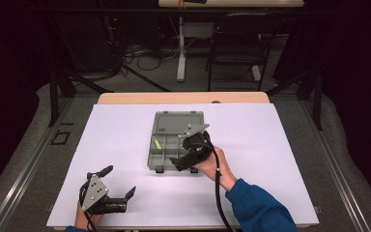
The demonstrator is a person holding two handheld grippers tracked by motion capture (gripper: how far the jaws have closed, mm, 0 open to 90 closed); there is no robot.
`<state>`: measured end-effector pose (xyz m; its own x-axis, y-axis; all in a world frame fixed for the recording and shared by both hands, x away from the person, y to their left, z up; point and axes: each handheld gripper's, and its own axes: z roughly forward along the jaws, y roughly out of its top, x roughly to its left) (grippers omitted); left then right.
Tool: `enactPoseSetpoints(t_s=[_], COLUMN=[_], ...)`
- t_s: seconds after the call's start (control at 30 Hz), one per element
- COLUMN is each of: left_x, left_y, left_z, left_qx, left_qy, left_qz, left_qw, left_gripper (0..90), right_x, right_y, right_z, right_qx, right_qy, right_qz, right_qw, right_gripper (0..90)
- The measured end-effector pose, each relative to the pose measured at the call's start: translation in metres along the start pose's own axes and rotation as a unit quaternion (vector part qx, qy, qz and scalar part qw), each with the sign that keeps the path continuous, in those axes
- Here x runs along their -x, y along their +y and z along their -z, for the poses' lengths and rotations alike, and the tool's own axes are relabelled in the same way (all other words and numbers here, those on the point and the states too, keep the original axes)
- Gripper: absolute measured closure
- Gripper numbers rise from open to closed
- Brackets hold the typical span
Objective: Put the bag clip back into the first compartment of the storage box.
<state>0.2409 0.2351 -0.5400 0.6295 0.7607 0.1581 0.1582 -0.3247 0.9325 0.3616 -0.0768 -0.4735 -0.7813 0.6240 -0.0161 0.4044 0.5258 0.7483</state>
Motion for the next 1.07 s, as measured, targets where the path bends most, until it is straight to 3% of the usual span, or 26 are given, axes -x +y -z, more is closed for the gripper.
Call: enactPoseSetpoints(t_s=[0.4,0.9,1.07], left_x=[0.0,0.0,0.0], left_y=[0.0,-0.001,0.0], left_z=[0.0,-0.001,-0.002], left_qx=[-0.001,-0.004,-0.007], left_qy=[0.0,0.0,-0.001], left_qz=[0.0,0.0,-0.002], left_qw=[1.0,1.0,1.0], left_gripper=[0.2,0.1,0.0], right_x=[0.003,0.001,0.0], right_y=[-0.045,-0.108,-0.12], right_z=[0.037,0.062,0.069], right_qx=[0.017,0.021,0.029], right_qy=[-0.029,-0.049,-0.055], right_qz=[-0.006,-0.018,-0.021], right_qw=[0.9994,0.9984,0.9979], right_gripper=[0.4,0.0,0.0])
